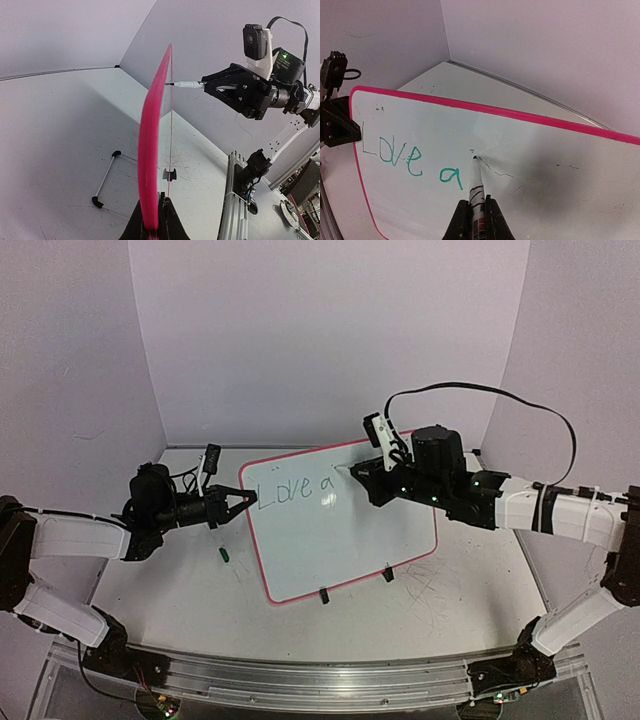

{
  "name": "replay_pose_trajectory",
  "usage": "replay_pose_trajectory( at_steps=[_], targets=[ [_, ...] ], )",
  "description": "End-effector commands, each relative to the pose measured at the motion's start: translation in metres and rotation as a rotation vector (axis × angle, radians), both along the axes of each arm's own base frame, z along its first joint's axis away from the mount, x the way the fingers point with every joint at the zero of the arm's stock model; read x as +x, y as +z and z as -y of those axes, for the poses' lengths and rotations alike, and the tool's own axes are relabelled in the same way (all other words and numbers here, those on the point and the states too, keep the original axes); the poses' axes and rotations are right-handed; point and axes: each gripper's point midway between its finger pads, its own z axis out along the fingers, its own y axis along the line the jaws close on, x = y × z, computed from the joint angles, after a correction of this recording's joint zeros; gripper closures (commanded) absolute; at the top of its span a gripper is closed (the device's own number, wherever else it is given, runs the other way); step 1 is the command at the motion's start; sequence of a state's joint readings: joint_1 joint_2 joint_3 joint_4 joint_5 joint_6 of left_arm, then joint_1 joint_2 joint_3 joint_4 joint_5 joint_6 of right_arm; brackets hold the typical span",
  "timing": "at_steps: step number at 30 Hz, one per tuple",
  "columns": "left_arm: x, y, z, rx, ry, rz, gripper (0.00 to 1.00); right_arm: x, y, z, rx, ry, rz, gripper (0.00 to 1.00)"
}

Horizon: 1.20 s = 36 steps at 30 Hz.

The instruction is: Write a sentence on the whiteboard

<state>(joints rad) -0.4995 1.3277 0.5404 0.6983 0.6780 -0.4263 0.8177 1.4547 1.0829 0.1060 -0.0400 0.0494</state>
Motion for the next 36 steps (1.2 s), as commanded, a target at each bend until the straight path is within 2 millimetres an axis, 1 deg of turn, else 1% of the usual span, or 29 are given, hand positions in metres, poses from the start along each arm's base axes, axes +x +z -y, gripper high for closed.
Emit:
replay_pose_trajectory(
  at_steps=[1,10,27,31,36],
  targets=[
    [0.002,-0.018,-0.003,0.069,0.027,0.022,1.0,0.01,0.017,0.001,0.026,-0.038,0.044,1.0],
    [0.002,-0.018,-0.004,0.069,0.027,0.022,1.0,0.003,-0.005,0.006,-0.005,-0.035,-0.01,1.0],
    [0.001,-0.015,-0.004,0.063,0.026,0.025,1.0,-0.013,-0.033,0.015,-0.04,-0.025,-0.076,1.0],
    [0.001,-0.015,-0.004,0.063,0.029,0.025,1.0,-0.013,-0.034,0.017,-0.049,-0.027,-0.074,1.0],
    [0.001,-0.017,-0.004,0.066,0.03,0.02,1.0,-0.012,-0.022,0.018,-0.037,-0.034,-0.055,1.0]
  ],
)
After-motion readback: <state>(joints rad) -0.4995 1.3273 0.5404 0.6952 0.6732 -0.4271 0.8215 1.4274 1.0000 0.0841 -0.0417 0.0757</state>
